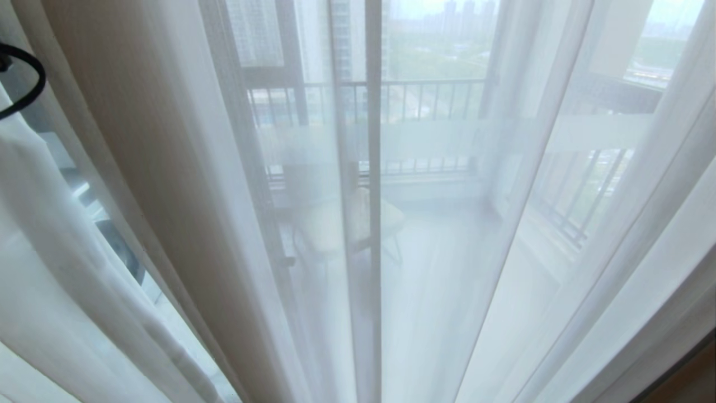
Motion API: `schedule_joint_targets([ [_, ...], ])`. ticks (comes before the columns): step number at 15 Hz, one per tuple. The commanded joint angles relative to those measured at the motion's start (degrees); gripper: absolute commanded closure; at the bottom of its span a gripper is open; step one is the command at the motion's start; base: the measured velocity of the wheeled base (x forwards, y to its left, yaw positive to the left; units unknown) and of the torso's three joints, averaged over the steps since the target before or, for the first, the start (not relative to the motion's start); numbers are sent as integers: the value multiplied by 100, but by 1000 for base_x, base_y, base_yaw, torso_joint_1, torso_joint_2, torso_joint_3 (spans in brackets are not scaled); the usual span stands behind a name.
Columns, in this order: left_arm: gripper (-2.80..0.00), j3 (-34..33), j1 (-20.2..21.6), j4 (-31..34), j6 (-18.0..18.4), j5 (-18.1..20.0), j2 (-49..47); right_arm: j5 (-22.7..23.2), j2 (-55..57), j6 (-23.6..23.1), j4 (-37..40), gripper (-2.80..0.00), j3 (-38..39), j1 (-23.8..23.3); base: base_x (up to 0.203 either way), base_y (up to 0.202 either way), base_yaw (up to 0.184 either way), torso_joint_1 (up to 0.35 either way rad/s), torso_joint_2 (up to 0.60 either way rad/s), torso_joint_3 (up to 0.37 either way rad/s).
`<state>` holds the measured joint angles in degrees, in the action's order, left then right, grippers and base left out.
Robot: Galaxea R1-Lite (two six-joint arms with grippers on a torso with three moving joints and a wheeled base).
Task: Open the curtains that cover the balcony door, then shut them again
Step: Close the outer curtains on both sides
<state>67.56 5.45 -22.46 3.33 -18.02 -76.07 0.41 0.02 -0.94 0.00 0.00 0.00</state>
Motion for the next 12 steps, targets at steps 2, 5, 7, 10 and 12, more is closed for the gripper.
schedule_joint_targets([
  [2, 0, -7, -5, 65, -7, -5, 664, 2, -2, -3, 0, 0, 0, 0, 0, 0, 0, 0, 0, 0],
  [5, 0, 1, -7, 372, -8, 0, 1206, 2, -2, -3, 0, 0, 0, 0, 0, 0, 0, 0, 0, 0],
  [7, 0, 2, -8, 670, -8, 0, 1592, 2, -2, -3, 0, 0, 0, 0, 0, 0, 0, 0, 0, 0],
  [10, 0, 6, -130, 1227, -8, 208, 2116, 2, -2, -3, 0, 0, 0, 0, 0, 0, 0, 0, 0, 0],
  [12, 0, 52, -292, 1505, -8, 493, 2340, -6, -2, -3, 0, 0, 0, 0, 0, 0, 0, 0, 0, 0],
])
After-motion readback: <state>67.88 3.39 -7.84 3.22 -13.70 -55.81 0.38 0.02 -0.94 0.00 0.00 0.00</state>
